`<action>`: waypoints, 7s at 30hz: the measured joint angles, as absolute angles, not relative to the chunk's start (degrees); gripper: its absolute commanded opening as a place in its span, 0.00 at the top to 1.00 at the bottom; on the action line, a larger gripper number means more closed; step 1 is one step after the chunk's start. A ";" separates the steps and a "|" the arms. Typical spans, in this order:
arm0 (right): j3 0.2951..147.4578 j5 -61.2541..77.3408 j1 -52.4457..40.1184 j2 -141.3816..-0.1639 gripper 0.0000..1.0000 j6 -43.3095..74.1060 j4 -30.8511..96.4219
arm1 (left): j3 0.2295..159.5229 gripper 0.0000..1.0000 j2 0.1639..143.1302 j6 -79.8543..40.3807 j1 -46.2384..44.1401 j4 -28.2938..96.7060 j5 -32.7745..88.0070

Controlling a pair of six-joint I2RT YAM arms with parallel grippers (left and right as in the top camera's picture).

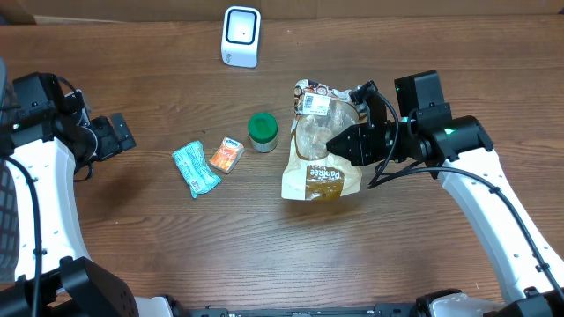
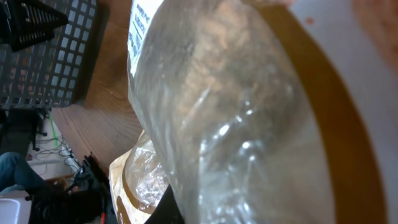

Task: Scan the item barcode
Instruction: 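Hold the PanTree bag in front of the white scanner, right gripper, then carry the PanTree bag right and set it down on the table, then reach the right gripper left over the green-capped jar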

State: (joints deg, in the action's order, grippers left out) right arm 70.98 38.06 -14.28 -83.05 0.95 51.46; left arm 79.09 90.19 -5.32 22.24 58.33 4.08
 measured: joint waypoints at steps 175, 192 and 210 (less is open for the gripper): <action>96.86 8.73 -35.03 -120.27 0.01 -11.16 36.71 | 79.13 0.00 90.19 -5.32 22.24 58.33 4.08; 96.86 7.40 -35.40 -122.65 0.35 -12.08 38.79 | 79.13 0.00 90.19 -5.32 22.24 58.33 4.08; 101.06 9.15 -35.33 -109.45 0.44 -25.67 60.38 | 79.13 0.00 90.19 -5.32 22.24 58.35 4.08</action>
